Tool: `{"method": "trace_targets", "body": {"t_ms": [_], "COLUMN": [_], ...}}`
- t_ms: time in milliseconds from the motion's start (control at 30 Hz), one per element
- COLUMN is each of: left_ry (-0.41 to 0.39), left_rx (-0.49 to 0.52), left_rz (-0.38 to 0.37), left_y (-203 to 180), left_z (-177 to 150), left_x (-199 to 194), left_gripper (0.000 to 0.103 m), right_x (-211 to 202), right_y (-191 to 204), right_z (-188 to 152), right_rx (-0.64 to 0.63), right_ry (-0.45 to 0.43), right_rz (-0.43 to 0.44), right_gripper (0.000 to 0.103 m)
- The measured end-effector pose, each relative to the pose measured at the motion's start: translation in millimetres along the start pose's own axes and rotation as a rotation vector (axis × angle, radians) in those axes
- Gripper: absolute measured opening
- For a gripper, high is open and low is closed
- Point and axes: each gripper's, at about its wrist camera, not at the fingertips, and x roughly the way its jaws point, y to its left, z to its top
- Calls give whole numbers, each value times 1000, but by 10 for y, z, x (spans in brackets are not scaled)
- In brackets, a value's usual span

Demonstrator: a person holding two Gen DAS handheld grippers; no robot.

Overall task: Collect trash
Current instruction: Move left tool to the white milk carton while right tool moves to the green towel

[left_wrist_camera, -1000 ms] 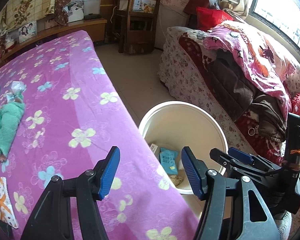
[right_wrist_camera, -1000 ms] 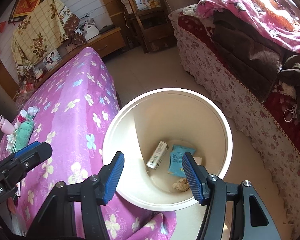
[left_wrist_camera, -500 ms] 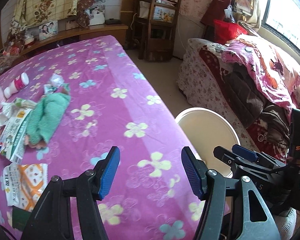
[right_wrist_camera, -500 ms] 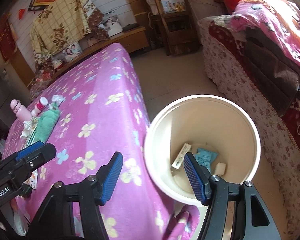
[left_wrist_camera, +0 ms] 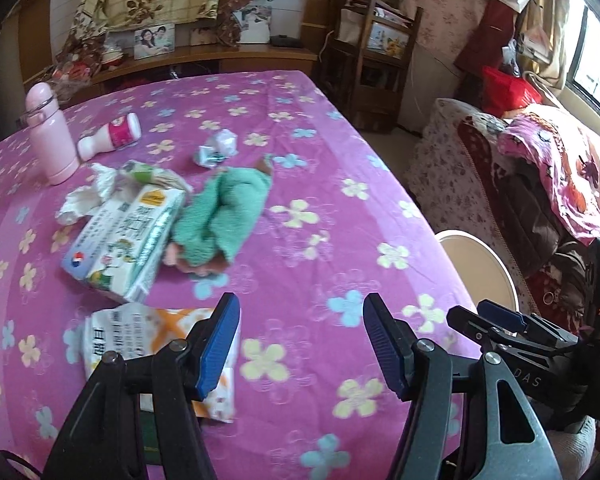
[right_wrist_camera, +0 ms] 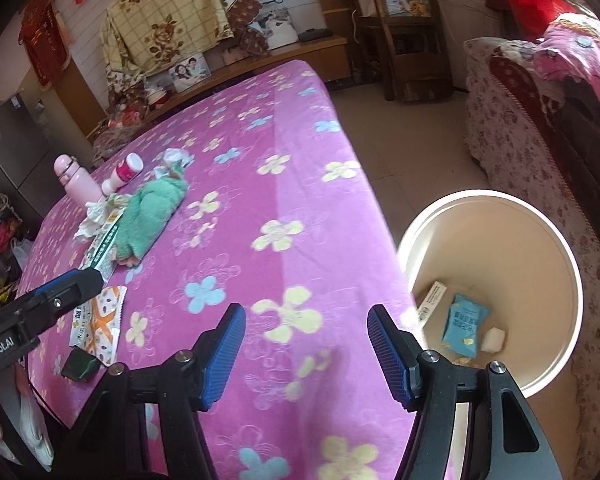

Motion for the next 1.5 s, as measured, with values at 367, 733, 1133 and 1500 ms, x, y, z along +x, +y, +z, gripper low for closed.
{"method": "trace_targets", "body": {"t_ms": [367, 733, 1133, 1500], "left_ry": [10, 2, 13, 12], "left_rx": [-6, -29, 7, 26], "left_rz": [49, 61, 32, 22], "left_y": [611, 770, 628, 666], "left_z": [95, 109, 159, 60], "left_x": [-102, -196, -458, -553], "left_gripper": [65, 65, 66, 66], "right_x": [15, -133, -435, -497], "right_y": [484, 755, 919, 1007], "right_z": [-68, -230, -282, -298], "right_rx": [-59, -91, -117, -137], "right_ry": [69, 108, 117, 119], "right_rz": [39, 60, 71, 73], "right_gripper": [67, 67, 67, 69]}}
